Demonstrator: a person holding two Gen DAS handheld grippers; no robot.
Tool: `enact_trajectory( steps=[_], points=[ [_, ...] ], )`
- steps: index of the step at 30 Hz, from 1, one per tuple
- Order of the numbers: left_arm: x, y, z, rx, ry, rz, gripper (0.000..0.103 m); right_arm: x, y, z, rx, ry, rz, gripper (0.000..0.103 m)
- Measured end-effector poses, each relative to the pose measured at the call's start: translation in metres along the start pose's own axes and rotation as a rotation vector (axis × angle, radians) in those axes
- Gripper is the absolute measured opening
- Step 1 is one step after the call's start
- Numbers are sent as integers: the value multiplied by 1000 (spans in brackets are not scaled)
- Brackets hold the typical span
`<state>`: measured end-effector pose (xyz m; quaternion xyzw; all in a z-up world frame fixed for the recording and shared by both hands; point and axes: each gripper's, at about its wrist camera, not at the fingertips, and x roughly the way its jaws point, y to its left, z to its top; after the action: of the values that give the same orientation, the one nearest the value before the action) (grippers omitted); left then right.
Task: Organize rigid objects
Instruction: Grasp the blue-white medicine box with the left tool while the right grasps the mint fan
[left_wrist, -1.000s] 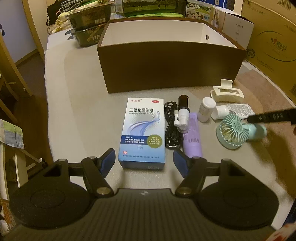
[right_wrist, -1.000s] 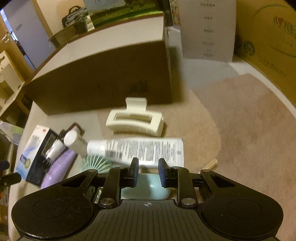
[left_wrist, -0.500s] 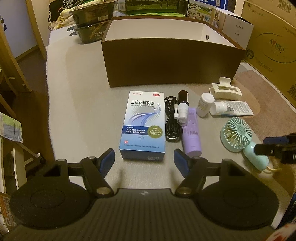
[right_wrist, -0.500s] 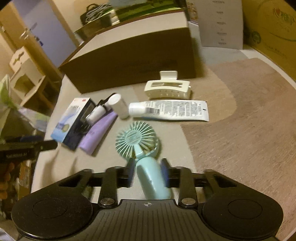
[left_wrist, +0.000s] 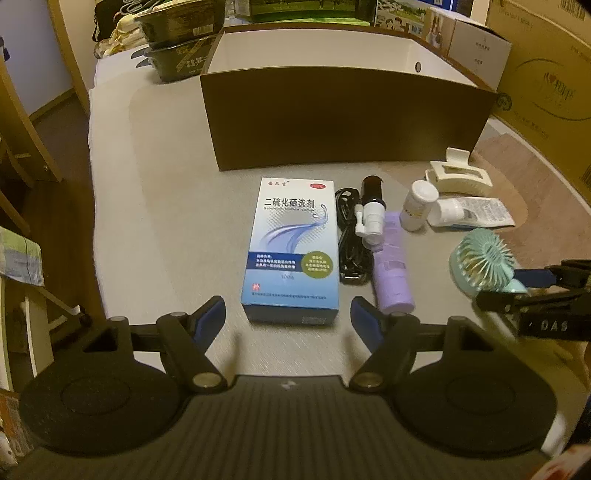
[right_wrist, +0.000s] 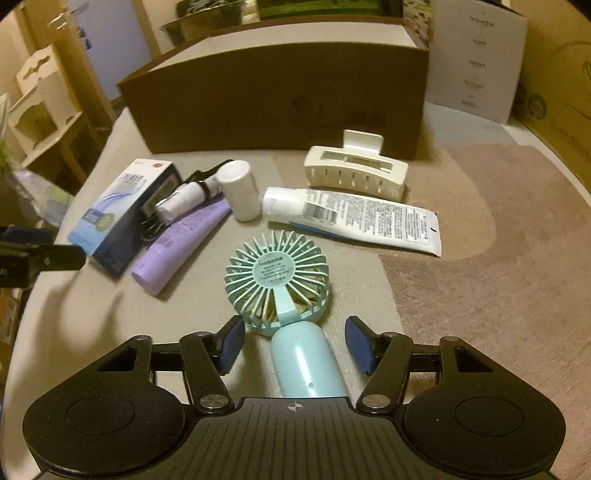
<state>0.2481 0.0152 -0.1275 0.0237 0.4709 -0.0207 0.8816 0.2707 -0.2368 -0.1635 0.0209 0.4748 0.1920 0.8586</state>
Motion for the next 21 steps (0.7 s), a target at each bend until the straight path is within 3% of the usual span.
enact_trajectory(
  steps=[4,11,14,21],
  points=[
    [11,-1,5,17,11,8,74,1,-7,6,35,-18,-9,51],
    [35,-6,17,72,25,23,74,4,-13,13,49,-18,-11,51],
    [42,-7,19,70,24,21,63,3,-12,10,46,-27,-14,51],
    [29,-4,-1,29,12,35,62,-1,-12,5,44,-31,-9,41]
  ],
)
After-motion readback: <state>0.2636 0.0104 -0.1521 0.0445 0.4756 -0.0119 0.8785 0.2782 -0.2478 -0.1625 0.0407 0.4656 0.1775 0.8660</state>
